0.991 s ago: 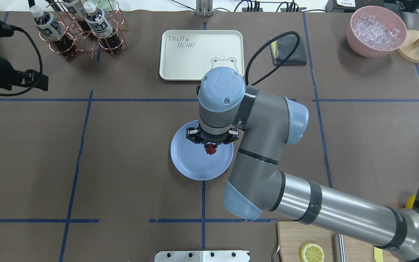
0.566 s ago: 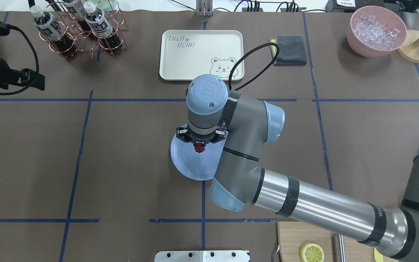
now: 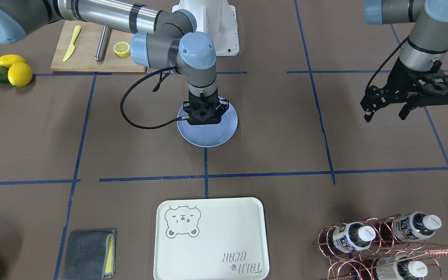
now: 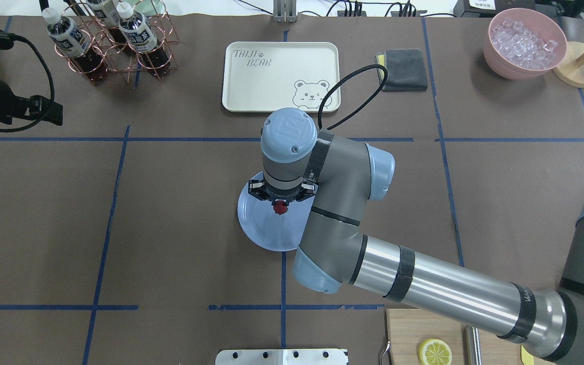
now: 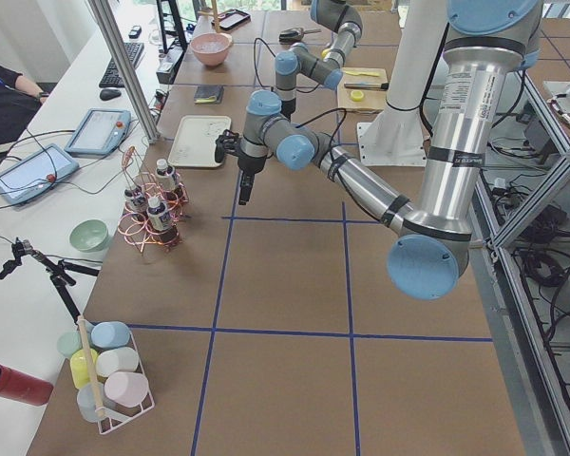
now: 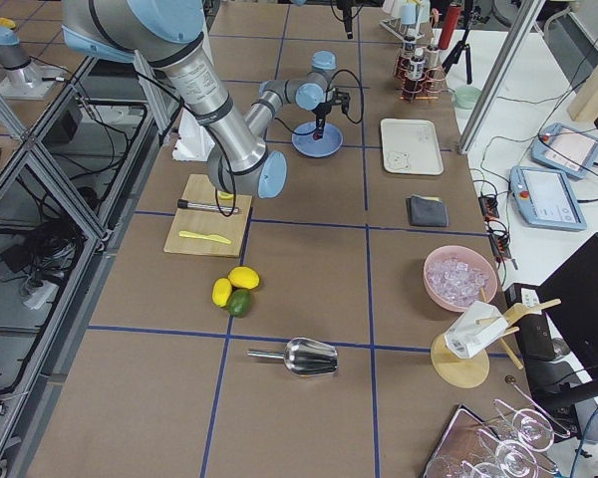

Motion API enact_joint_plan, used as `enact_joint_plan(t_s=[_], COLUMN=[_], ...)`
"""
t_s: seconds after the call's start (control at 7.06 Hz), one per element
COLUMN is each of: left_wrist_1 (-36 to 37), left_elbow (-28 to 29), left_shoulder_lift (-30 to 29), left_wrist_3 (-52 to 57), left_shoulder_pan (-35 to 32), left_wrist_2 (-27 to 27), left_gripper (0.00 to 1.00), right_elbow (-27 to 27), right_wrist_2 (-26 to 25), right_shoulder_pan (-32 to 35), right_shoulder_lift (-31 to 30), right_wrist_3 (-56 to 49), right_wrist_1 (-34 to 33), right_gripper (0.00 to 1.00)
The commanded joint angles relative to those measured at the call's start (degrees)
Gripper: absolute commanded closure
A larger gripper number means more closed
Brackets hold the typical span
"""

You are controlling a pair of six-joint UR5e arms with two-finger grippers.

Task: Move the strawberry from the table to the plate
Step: 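Lower the strawberry onto the plate and open the right gripper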

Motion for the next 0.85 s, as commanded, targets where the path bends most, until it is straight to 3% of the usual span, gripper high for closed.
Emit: enact_joint_plan(t_s=[0.0,0.14,0.42,0.71], left_wrist_1=[-0.3,-0.3,-0.3,-0.3], left_elbow=[0.1,0.1,0.1,0.1], left_shoulder_lift=[0.0,0.0,-0.1,-0.1], left_wrist_3=[0.0,0.0,0.0,0.1], left_shoulder_pan=[0.0,-0.1,-0.2,-0.8], left_wrist_2=[0.1,0.0,0.0,-0.1], left_gripper=[0.00,0.00,0.00,0.00], right_elbow=[-0.1,-0.1,0.0,1.4], right_wrist_2=[0.0,0.0,0.1,0.3], right_shoulder_pan=[0.0,0.0,0.0,0.5], right_shoulder_lift=[-0.2,-0.2,-0.1,0.2], right_wrist_3=[0.9,0.9,2.0,4.1], right_wrist_1=[0.0,0.0,0.6,0.4], right_gripper=[0.73,0.69,0.01,0.00])
